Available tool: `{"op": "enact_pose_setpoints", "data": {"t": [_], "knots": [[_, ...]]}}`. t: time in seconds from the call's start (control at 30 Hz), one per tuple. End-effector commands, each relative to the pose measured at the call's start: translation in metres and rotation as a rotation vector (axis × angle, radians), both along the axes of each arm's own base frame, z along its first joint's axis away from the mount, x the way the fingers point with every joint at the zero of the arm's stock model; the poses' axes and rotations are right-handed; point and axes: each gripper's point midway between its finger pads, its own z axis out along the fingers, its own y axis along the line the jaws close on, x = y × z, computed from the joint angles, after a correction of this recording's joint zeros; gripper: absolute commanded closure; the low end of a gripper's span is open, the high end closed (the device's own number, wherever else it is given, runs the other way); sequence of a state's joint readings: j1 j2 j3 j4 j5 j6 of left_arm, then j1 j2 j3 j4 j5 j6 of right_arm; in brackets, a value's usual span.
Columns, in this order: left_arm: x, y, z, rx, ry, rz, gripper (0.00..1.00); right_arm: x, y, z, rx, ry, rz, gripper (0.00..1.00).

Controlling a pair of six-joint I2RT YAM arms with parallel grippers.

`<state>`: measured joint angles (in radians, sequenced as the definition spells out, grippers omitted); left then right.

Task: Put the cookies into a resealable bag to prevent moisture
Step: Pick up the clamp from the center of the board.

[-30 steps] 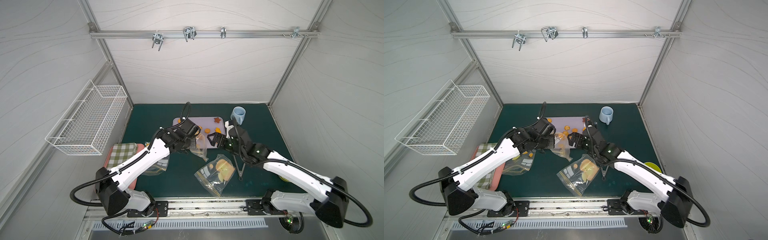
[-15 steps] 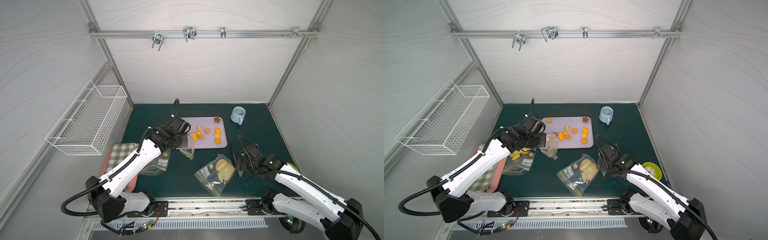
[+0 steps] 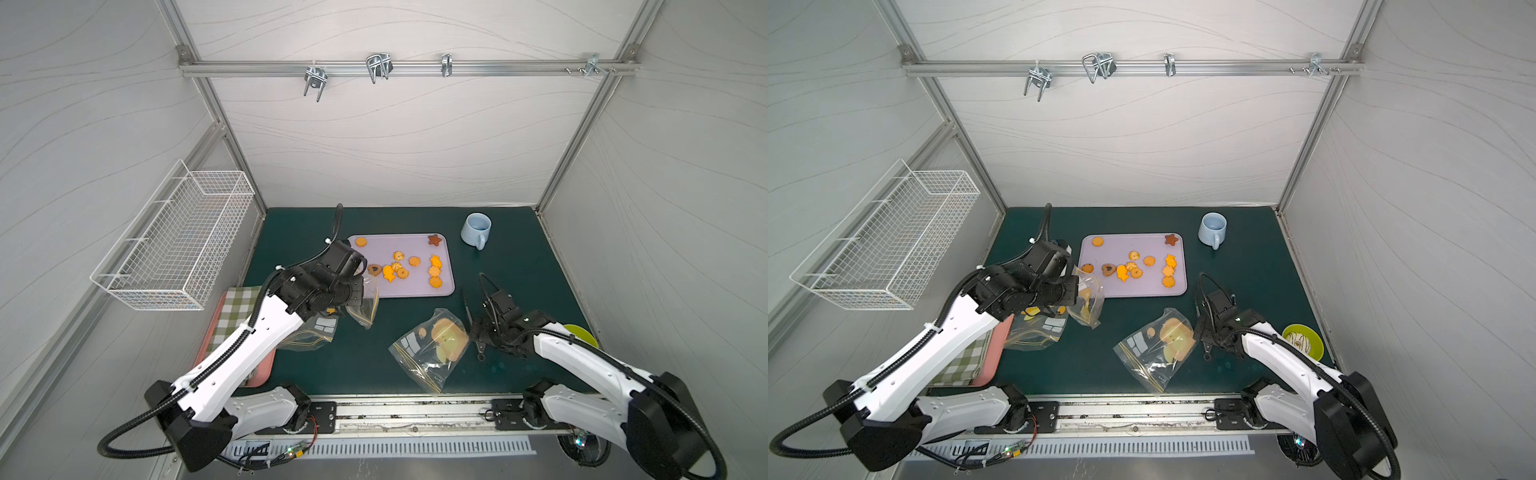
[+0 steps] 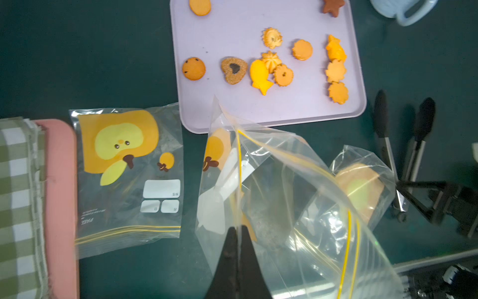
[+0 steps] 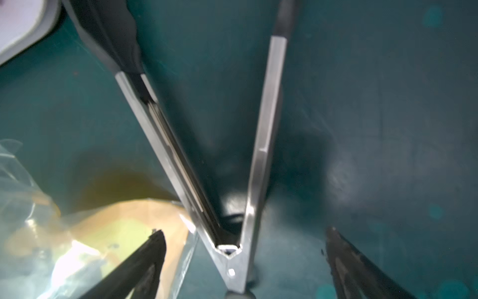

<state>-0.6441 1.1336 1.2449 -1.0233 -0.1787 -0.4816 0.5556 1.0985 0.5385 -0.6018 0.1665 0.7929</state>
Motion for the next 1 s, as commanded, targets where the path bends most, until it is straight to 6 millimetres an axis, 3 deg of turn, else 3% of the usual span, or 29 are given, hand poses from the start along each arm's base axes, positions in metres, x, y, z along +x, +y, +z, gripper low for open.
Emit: {"op": "enact_pose_setpoints", "data": {"t": [0.0,0.23,0.43,0.8,0.97], "knots": [[0.005,-0.013,0.018,-0.070,-0.070,-0.055,1.00,0.021,0.009,0.003,0.014,-0.056,0.021,0.09],[0.003,-0.016,0.021,-0.087,-0.075,-0.069,1.00,0.033,0.003,-0.011,-0.064,-0.023,0.003,0.21],[0.007,-0.009,0.016,-0.047,-0.067,-0.039,1.00,0.050,0.001,-0.010,-0.076,-0.053,-0.008,0.33],[0.010,-0.011,0.014,-0.032,-0.048,-0.036,1.00,0.113,-0.008,-0.004,-0.125,-0.139,-0.057,0.31],[0.009,-0.009,0.016,-0.027,-0.052,-0.035,1.00,0.125,-0.011,-0.017,-0.168,-0.139,-0.076,0.26]]}}
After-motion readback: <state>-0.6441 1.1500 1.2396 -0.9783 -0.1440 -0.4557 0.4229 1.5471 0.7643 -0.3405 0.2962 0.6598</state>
